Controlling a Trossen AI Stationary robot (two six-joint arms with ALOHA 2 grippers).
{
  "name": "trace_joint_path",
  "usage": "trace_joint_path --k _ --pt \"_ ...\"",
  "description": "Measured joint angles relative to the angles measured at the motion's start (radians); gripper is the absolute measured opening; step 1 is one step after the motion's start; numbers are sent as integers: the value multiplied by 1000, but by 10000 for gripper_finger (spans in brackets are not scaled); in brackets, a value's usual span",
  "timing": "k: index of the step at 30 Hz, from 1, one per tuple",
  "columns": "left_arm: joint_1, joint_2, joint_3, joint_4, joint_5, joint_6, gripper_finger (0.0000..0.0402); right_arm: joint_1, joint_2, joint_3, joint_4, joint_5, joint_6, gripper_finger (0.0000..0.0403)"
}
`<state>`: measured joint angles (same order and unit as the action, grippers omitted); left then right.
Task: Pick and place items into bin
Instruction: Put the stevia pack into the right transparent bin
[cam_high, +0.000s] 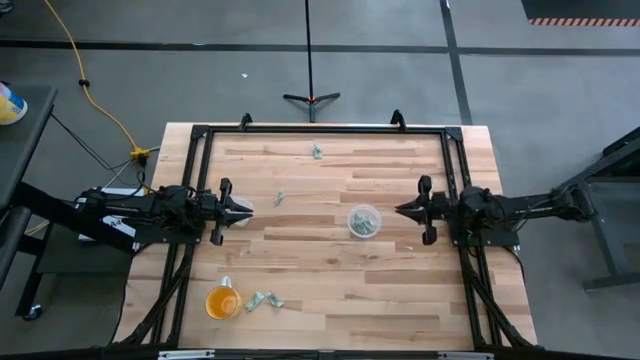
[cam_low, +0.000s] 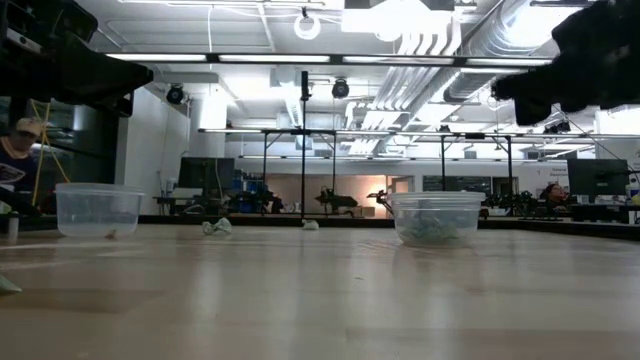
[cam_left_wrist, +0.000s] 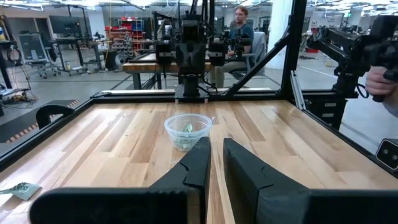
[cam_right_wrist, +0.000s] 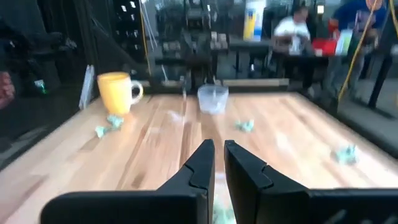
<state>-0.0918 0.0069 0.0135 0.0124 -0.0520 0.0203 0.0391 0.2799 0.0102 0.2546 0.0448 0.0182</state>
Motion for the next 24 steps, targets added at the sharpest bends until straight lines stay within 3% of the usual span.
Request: trace_joint_path --k 4,8,18,24 --pt "0 0 0 0 0 0 81 -1 2 0 -39 5 48 28" --pt "0 0 0 0 0 0 81 -1 1 0 -13 22 -24 29" --pt "0 0 0 0 -1 -19 81 -1 1 -1 0 158 -130 29" --pt "0 0 0 44 -54 -16 81 -1 1 -1 -3 211 -131 30"
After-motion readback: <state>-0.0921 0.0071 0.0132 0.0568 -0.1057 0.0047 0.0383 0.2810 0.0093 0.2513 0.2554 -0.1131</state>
